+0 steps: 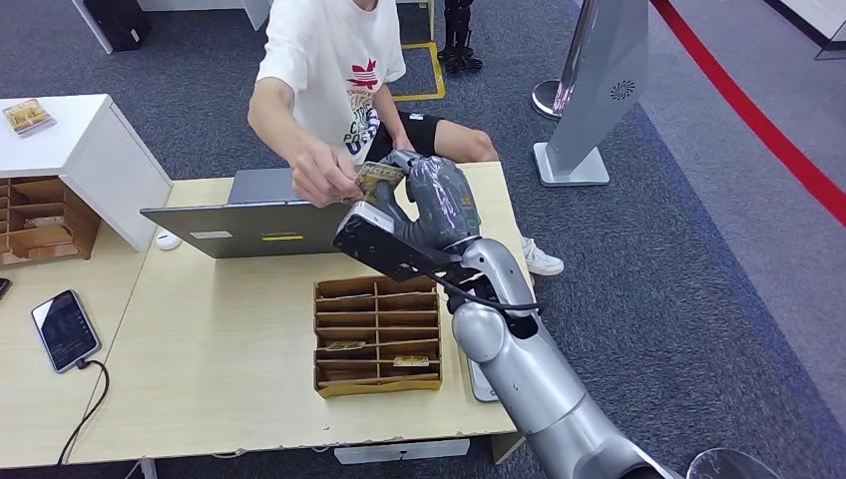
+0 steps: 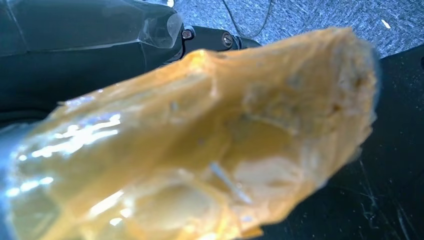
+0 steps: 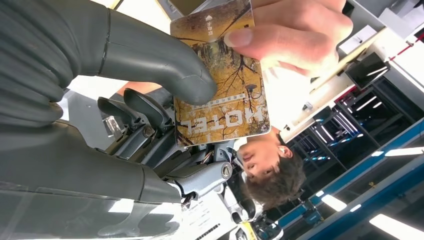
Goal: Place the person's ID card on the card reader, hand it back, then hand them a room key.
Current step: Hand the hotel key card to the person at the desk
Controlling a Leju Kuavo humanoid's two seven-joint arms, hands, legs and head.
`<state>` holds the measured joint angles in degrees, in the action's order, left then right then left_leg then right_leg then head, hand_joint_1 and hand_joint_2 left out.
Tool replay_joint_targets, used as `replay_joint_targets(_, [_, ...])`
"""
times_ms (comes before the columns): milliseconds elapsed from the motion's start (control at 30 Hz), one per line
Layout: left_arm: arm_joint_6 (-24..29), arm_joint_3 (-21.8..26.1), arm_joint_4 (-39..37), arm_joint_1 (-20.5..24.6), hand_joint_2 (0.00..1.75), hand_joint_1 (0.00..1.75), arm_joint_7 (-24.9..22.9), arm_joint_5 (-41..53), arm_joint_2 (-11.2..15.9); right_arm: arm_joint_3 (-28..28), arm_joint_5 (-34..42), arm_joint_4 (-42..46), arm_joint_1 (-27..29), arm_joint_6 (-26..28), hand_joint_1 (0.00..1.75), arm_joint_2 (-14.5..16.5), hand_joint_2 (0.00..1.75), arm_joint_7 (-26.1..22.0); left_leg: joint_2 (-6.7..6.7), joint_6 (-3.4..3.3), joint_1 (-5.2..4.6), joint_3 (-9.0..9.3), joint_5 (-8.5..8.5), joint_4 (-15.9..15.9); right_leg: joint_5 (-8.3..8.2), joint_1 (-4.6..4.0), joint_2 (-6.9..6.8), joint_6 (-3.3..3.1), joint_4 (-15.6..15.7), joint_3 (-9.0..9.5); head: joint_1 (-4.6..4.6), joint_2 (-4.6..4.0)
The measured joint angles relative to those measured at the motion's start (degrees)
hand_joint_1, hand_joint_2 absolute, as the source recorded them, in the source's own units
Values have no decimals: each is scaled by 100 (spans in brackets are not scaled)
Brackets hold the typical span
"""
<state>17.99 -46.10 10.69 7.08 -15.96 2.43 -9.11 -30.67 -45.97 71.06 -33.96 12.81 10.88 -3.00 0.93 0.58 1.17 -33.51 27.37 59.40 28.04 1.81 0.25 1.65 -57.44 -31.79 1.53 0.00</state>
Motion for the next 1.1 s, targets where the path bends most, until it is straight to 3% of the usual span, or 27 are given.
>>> replay_joint_targets(400, [-2, 0, 0, 1, 0, 0, 0, 1, -1, 7, -7, -26, -7, 0, 175, 0, 175, 1, 0, 0, 0, -1, 0, 0, 0, 0, 0, 0, 0, -1, 0, 0])
replay_joint_targets(433, [-3, 0, 0, 1, 0, 0, 0, 2, -1, 7, -7, -27, -7, 0, 153, 0, 175, 1, 0, 0, 0, -2, 0, 0, 0, 0, 0, 0, 0, -1, 0, 0])
replay_joint_targets(500, [-7, 0, 0, 1, 0, 0, 0, 8, -2, 7, -10, -32, -7, -4, 65, 0, 175, 1, 0, 0, 0, -2, 0, 0, 0, 0, 0, 0, 0, -1, 0, 0])
replay_joint_targets(533, [-10, 0, 0, 1, 0, 0, 0, 11, -2, 7, -11, -37, -8, -10, 22, 0, 131, 1, 0, 0, 0, -2, 0, 0, 0, 0, 0, 0, 0, -1, 0, 0])
replay_joint_targets(567, [-11, 0, 0, 1, 0, 0, 0, 14, -2, 7, -4, -43, -9, -29, 0, 0, 87, 0, 0, 0, 0, -2, 0, 0, 0, 0, 0, 0, 0, -1, 0, 0])
replay_joint_targets(633, [-11, 0, 0, 1, 0, 0, 0, 17, -2, 8, 76, -51, -11, -134, 0, 0, 0, -17, 0, 0, 0, -2, 0, 0, 0, 0, 0, 0, 0, -2, 0, 0])
replay_joint_targets(833, [23, 0, 0, 0, 0, 0, 14, 27, 0, 7, 595, 39, 10, -494, 0, 11, 0, -227, 0, 0, 0, -2, 0, 0, 0, 0, 0, 0, 0, -2, 1, 0])
replay_joint_targets(1100, [46, 0, 0, -3, 0, 0, 48, 79, 0, -34, 921, 473, 72, -555, 0, 13, 0, -255, -1, 0, 0, -2, 0, 0, 0, 0, 0, 0, 0, -3, 0, 0])
